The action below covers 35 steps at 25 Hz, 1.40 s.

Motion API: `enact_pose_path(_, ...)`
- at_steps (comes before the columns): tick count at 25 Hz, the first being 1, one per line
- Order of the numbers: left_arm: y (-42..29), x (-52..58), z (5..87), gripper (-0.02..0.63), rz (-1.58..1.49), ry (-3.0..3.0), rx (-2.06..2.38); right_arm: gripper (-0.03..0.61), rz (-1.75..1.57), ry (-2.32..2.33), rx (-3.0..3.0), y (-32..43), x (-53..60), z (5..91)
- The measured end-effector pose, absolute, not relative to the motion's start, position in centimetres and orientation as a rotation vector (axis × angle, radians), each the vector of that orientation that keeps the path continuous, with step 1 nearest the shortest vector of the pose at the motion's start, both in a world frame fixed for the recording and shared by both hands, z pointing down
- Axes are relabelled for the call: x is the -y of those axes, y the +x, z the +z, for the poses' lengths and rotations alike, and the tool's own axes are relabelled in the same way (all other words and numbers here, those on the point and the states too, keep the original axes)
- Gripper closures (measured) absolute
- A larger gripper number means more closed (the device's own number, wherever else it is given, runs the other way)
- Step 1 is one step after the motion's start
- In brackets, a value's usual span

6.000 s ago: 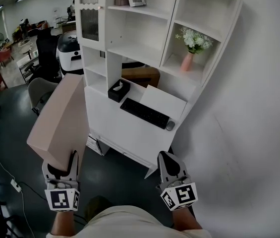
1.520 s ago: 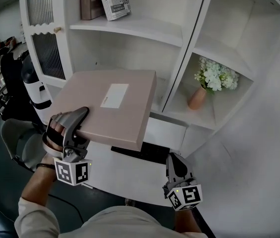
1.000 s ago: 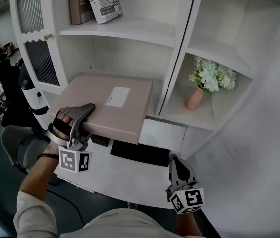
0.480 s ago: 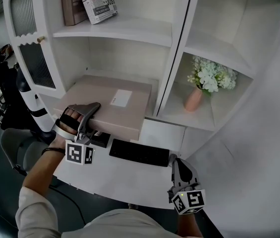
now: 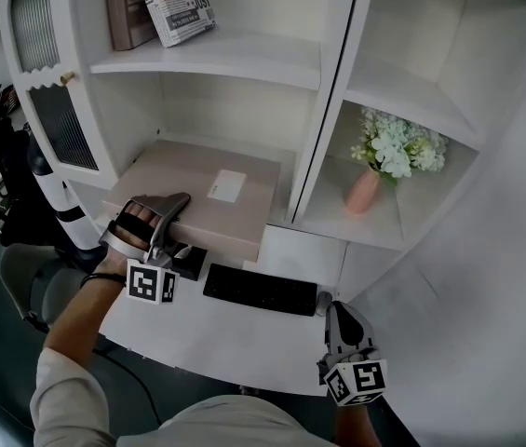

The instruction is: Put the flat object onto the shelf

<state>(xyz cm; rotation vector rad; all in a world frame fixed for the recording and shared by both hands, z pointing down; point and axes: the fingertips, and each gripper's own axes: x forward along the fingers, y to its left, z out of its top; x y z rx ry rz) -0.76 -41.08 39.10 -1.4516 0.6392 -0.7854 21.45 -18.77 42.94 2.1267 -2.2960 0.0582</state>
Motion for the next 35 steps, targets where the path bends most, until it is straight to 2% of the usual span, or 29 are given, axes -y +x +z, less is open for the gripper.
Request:
enact_pose_path(9, 0.3, 42.6, 39.7, 0.322, -0.808, -1.477, -0.607, 0.575, 0.082, 2.12, 2.301, 22.1, 19.4, 43.7)
enact_pose_path(13, 0.7, 43.2, 40.9, 0.285, -0.875, -1.53, -0.54, 0.575, 0.092, 2.123, 2.301, 22.2, 19.5, 43.9)
enact_pose_path(23, 1.6, 44.2, 42.2, 0.255, -0.955, -1.608, -0.45, 0.575, 0.118, 2.132, 2.293, 22.7, 19.8, 44.5)
enact_pose_path(35, 2.8, 45.4, 42.9, 0.233, -1.03, -1.684, -0.388, 0.575, 0.142, 2.144, 2.289, 23.4, 20.1, 45.0)
